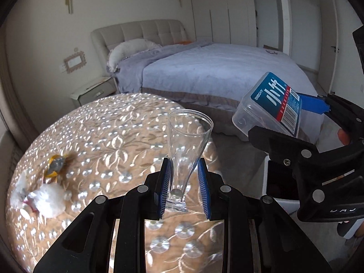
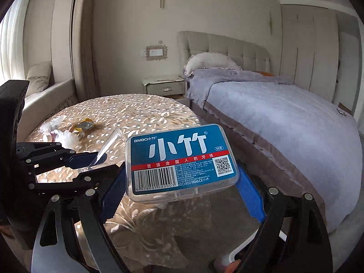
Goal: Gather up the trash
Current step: 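Carry the plastic cup and toothpick box over the white trash bin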
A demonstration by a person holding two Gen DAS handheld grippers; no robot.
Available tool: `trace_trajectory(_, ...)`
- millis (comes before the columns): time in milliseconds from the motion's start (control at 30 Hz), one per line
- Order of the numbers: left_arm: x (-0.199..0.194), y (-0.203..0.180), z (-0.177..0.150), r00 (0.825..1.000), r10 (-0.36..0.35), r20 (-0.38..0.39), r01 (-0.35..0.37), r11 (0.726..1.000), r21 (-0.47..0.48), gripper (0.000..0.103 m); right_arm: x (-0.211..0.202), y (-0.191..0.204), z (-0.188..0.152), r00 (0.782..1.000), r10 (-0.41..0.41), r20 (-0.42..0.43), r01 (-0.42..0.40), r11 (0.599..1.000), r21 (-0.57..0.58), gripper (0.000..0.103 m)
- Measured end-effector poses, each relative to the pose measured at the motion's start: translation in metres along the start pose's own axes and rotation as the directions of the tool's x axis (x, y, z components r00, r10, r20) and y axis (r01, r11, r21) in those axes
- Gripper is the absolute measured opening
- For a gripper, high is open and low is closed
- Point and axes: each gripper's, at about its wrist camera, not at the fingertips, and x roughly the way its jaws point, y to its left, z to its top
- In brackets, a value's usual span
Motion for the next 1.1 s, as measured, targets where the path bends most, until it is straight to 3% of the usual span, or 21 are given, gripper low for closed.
trace_trajectory(367, 0.030, -0.082, 0.017, 0.995, -0.087, -0.039, 0.092, 0.987, 0.134, 0.024, -0.019, -0.067, -0.034, 0.993, -0.117, -0.017, 0.118, 0.986, 0.121, 0.088)
trace_trajectory(900, 0.079, -0.185, 0.016, 0.972, -0.188, -0.139, 0.220, 0.938, 0.267, 0.024, -0.021, -0.144, -0.087, 0.967, -0.236, -0.094, 0.252, 0.934, 0.253, 0.088)
trace_trajectory(1100, 0.111, -0.220, 0.013, 0.950, -0.236, -0.203, 0.289, 0.912, 0.291, 0.024, -0.014, -0.171, -0.111, 0.946, -0.287, -0.151, 0.319, 0.909, 0.269, 0.088)
